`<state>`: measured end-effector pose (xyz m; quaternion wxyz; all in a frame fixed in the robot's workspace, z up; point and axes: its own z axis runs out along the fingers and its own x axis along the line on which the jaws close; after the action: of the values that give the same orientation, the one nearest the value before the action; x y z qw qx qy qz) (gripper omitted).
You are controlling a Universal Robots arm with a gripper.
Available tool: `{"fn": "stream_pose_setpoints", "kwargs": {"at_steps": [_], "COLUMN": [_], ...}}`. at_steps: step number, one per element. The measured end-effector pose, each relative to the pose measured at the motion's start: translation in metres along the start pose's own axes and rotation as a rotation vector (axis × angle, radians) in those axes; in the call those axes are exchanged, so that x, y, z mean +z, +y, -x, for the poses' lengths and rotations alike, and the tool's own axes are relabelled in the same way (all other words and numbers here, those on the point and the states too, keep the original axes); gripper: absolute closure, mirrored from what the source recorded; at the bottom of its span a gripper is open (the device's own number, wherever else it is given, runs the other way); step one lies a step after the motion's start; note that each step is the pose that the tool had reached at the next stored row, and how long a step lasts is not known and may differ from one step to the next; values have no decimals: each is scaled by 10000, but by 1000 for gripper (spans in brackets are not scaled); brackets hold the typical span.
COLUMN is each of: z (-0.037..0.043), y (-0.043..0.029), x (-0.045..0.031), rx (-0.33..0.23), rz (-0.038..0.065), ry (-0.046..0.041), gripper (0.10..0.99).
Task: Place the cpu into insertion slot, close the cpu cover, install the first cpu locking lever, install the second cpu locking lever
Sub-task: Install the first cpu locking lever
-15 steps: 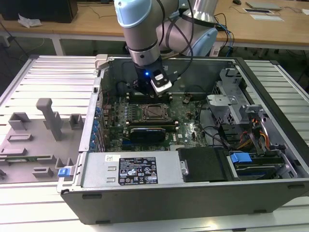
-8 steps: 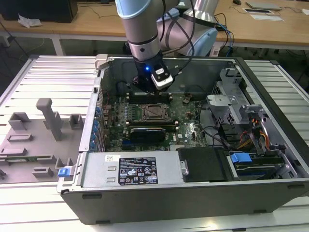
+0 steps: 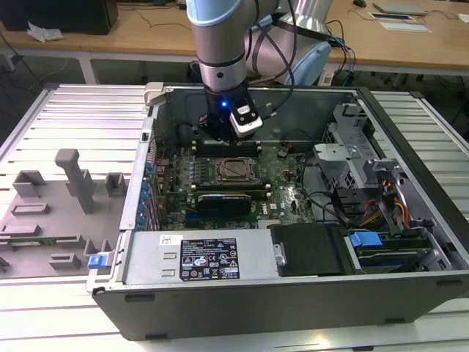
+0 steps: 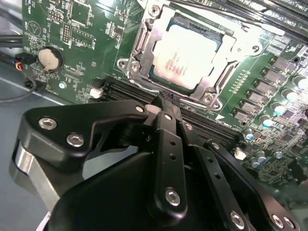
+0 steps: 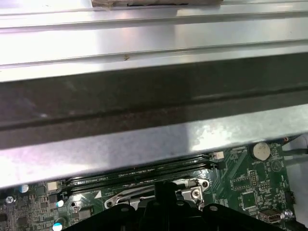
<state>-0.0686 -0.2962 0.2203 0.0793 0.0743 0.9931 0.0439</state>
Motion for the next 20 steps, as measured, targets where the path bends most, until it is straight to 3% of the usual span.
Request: {"fn": "stream_pose_setpoints", "kwargs": {"at_steps": [1, 3, 4, 9, 12, 18, 20], "z": [2, 11, 20, 84, 122, 150, 153], "y": [2, 4, 5, -10, -63, -214, -235], "x": [-16, -28, -26, -15, -12, -15, -15], "rx": [-13, -121, -143, -142, -139, -133, -128], "rz": [-75, -730, -866, -925, -942, -931, -902], "ry": [-12, -82, -77, 99, 218, 284, 298], "gripper": [980, 980, 980, 980, 980, 980, 980]}}
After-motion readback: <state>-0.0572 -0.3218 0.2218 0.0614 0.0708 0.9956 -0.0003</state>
